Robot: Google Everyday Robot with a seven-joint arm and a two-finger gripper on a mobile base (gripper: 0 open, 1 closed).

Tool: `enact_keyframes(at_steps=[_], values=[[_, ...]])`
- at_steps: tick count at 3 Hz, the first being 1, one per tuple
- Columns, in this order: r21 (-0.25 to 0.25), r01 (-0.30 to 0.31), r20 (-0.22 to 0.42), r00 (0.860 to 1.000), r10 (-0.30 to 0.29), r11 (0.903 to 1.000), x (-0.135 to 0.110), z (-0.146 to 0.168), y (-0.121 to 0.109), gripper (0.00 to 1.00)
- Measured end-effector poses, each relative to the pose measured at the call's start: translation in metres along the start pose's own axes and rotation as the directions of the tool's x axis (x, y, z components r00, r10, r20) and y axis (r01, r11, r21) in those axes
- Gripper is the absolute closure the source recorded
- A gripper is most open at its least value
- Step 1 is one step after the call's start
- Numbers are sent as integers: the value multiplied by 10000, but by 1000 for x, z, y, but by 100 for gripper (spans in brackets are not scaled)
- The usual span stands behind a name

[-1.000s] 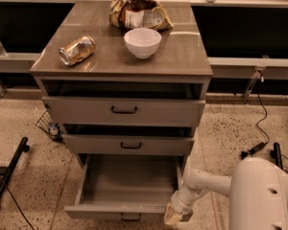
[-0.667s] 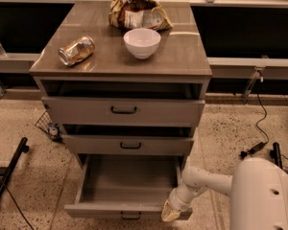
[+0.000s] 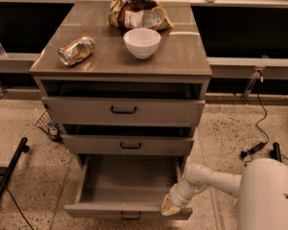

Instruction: Close bottom drawer

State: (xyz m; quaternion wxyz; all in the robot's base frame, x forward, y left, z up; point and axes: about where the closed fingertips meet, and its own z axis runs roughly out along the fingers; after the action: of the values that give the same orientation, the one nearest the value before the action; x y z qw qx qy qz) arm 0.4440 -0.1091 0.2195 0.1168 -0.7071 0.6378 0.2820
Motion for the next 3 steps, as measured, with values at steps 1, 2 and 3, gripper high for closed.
enact_keyframes(at_steps=[1,2,3], values=[[42,-382,-619,9973,384,9993,15,-6,16,100],[-195,-453,-1035,9937,430,9988,27,-6,45,100],[-327,-435,-1040,9938,399,9985,26,-3,52,100]])
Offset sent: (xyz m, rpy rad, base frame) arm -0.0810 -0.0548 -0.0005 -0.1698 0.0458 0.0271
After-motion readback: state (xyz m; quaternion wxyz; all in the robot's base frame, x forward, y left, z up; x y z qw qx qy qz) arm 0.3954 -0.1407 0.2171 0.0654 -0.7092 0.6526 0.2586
